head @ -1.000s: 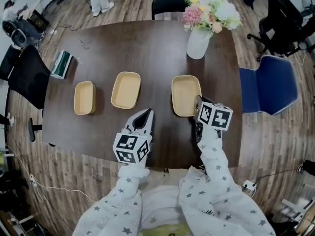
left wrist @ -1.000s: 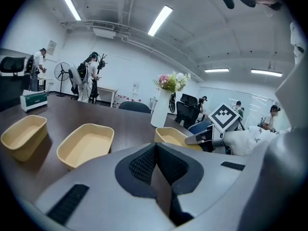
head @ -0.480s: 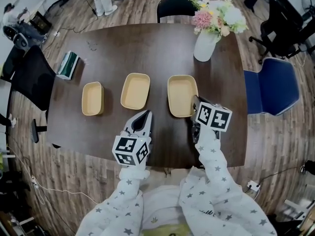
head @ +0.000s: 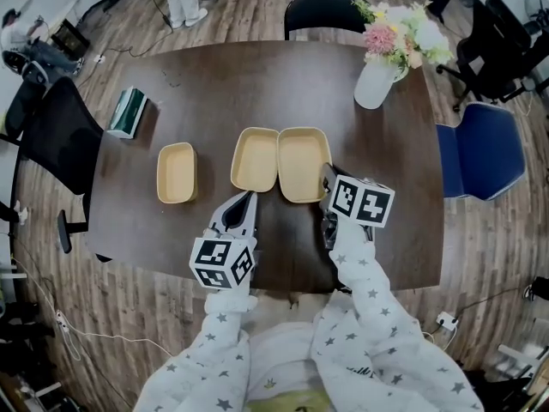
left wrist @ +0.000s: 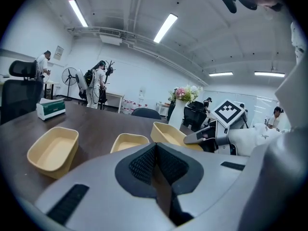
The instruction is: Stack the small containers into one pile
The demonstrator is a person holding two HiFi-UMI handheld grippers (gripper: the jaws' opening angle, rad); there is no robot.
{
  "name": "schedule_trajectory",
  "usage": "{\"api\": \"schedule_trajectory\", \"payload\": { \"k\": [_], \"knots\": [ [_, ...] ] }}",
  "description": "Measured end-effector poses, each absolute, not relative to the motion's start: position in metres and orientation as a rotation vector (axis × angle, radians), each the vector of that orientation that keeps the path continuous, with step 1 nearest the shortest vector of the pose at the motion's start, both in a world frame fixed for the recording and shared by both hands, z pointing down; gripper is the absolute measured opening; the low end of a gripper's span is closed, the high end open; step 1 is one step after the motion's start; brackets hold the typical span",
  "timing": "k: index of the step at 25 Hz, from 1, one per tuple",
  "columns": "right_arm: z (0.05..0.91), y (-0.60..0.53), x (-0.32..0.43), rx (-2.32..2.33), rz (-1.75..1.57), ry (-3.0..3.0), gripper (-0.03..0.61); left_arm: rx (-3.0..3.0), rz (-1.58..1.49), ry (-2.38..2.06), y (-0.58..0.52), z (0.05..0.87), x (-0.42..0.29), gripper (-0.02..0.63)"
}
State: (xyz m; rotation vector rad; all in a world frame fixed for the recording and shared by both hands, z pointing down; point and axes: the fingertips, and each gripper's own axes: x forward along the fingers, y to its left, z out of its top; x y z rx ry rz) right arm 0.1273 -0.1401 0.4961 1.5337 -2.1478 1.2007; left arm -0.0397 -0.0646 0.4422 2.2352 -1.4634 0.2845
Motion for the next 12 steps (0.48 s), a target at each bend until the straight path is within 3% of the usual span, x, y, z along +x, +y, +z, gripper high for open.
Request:
{"api": "schedule_trajectory", "payload": {
  "k": [12],
  "knots": [
    [0.493,-0.150,0.057,1.530,1.282,-2.182,0.034,2.208,0.280,-1.507,-0.069,0.444,-0.099,0.025]
  ]
}}
